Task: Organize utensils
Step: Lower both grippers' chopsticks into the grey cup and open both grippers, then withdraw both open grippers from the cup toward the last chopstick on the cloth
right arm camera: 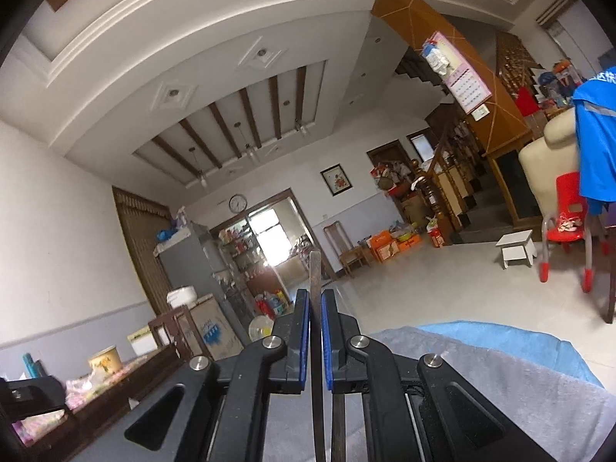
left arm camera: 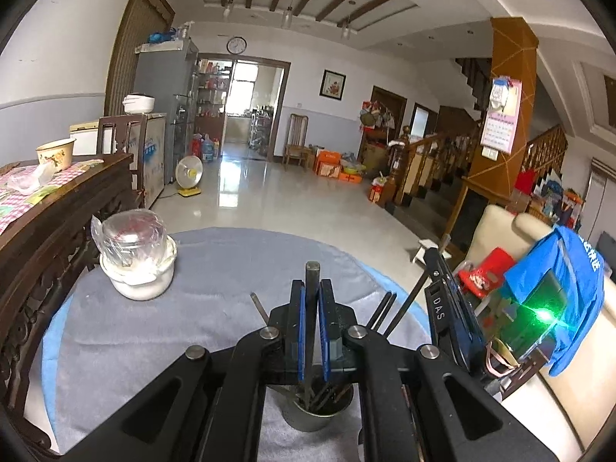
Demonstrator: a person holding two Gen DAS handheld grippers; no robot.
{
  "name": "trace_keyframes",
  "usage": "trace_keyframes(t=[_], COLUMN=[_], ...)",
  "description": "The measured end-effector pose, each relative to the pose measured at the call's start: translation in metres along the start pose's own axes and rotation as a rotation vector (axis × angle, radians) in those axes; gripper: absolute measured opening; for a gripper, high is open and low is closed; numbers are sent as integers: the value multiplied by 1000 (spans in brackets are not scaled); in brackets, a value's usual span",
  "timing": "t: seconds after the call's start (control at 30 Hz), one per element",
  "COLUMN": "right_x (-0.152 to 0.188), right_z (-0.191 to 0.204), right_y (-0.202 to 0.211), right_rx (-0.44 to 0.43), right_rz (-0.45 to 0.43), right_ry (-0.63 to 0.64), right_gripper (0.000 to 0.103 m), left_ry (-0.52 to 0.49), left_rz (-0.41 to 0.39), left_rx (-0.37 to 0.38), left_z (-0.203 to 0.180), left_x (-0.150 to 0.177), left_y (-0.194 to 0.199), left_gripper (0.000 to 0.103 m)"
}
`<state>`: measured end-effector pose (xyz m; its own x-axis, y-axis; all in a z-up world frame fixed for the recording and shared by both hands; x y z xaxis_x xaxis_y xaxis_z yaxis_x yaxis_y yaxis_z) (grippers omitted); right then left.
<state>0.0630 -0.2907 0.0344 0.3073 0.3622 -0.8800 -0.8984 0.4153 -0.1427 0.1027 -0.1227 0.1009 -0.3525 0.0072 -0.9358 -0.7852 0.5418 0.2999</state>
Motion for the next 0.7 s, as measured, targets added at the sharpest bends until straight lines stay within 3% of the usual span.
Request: trace_keyframes(t=[0.17, 0.4, 0.47, 0.53, 0.7], right_x=[7, 10, 11, 11, 8], right_z=[-1, -9, -14, -18, -26], right_y=[13, 34, 38, 42, 58], right_rx=[-48, -109, -121, -123, -142], right_rz=[63, 174, 222, 251, 306], right_ry=[19, -6, -28, -39, -85], right_gripper=[7, 10, 10, 10, 11], left_ry=[10, 27, 30, 35, 6], left_rz=[57, 74, 80, 81, 66], left_rx=[14, 30, 36, 37, 0], left_z=[-2, 3, 5, 8, 14], left_x=[12, 16, 16, 17, 24], left_y=[-6, 12, 19, 27, 54], left_gripper=[7, 7, 15, 36, 53])
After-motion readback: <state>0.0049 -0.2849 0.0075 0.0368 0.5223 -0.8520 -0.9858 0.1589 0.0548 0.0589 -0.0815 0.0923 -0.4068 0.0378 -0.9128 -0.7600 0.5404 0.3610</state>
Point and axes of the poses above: each gripper's, at about its wrist camera, not at the fingertips, and y roughly against the way its jaws point, z to its left, x to its underside, the point moved 1 cm from there along -y, roughly the way its jaws point, and after that the axes turned 9 degrees about -z, right-handed, at the moved point
